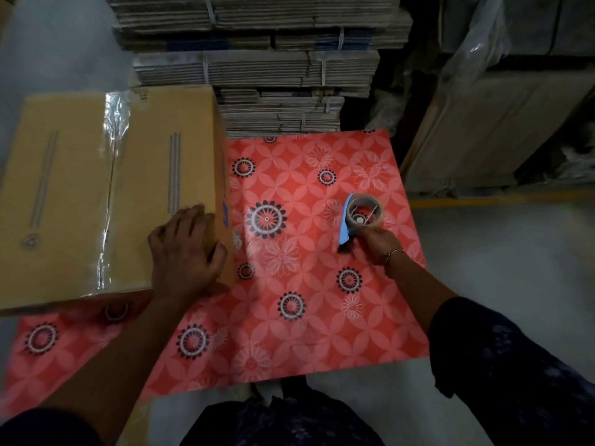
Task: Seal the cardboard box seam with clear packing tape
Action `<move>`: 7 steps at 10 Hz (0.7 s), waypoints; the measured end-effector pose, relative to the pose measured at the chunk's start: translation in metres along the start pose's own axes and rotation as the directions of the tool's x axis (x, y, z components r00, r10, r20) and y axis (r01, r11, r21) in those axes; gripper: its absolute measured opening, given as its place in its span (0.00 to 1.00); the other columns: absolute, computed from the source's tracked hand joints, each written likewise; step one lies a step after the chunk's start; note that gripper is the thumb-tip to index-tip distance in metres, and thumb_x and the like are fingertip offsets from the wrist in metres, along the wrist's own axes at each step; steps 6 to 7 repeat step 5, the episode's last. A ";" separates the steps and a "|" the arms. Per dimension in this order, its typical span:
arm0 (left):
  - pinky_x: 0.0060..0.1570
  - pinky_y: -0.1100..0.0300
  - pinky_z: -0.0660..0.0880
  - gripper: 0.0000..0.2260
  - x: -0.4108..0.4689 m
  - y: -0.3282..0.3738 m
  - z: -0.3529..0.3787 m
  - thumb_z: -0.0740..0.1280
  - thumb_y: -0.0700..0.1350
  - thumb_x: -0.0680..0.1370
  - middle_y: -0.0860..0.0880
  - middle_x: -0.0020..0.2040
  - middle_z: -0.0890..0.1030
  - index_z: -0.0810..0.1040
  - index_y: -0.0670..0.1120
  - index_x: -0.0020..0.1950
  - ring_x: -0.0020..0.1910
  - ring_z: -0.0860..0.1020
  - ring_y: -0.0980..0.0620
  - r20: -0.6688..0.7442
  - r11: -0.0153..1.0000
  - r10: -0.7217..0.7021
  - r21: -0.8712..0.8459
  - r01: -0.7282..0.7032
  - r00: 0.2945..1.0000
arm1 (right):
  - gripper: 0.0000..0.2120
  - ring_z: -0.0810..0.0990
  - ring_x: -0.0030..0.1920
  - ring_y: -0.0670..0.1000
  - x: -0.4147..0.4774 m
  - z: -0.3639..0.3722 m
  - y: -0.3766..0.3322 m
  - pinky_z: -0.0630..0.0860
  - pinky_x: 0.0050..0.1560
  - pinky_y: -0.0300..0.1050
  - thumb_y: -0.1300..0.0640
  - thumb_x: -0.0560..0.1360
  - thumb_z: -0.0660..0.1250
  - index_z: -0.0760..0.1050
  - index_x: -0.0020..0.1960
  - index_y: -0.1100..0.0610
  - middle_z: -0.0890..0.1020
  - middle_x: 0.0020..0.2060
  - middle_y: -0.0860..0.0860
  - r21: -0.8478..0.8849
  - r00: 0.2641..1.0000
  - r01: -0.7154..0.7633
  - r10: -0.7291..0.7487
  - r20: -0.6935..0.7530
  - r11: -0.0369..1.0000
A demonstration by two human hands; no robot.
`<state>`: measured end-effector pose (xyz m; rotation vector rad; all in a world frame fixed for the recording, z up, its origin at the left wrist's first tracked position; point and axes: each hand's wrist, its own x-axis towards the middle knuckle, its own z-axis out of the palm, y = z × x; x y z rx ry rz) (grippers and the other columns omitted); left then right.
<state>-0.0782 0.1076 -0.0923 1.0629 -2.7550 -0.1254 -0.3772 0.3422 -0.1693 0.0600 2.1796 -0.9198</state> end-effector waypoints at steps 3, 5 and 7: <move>0.62 0.43 0.65 0.24 -0.003 0.001 -0.005 0.63 0.54 0.72 0.45 0.71 0.75 0.74 0.48 0.66 0.70 0.71 0.43 0.038 1.000 0.011 0.000 -0.011 0.999 | 0.15 0.76 0.42 0.58 -0.036 -0.027 -0.001 0.69 0.39 0.47 0.46 0.78 0.63 0.75 0.50 0.58 0.77 0.44 0.59 -0.114 0.997 0.073 -0.075 -0.009 0.991; 0.56 0.43 0.68 0.25 0.003 -0.007 -0.014 0.60 0.60 0.72 0.45 0.64 0.79 0.76 0.47 0.62 0.61 0.76 0.42 0.131 0.997 0.071 0.032 -0.075 0.989 | 0.12 0.77 0.52 0.55 -0.074 -0.033 -0.029 0.71 0.49 0.45 0.51 0.76 0.70 0.78 0.56 0.55 0.79 0.50 0.53 -0.192 0.929 0.354 -0.368 -0.041 0.915; 0.56 0.43 0.68 0.25 0.003 -0.007 -0.014 0.60 0.60 0.72 0.45 0.64 0.79 0.76 0.47 0.62 0.61 0.76 0.42 0.131 0.997 0.071 0.032 -0.075 0.989 | 0.12 0.77 0.52 0.55 -0.074 -0.033 -0.029 0.71 0.49 0.45 0.51 0.76 0.70 0.78 0.56 0.55 0.79 0.50 0.53 -0.192 0.929 0.354 -0.368 -0.041 0.915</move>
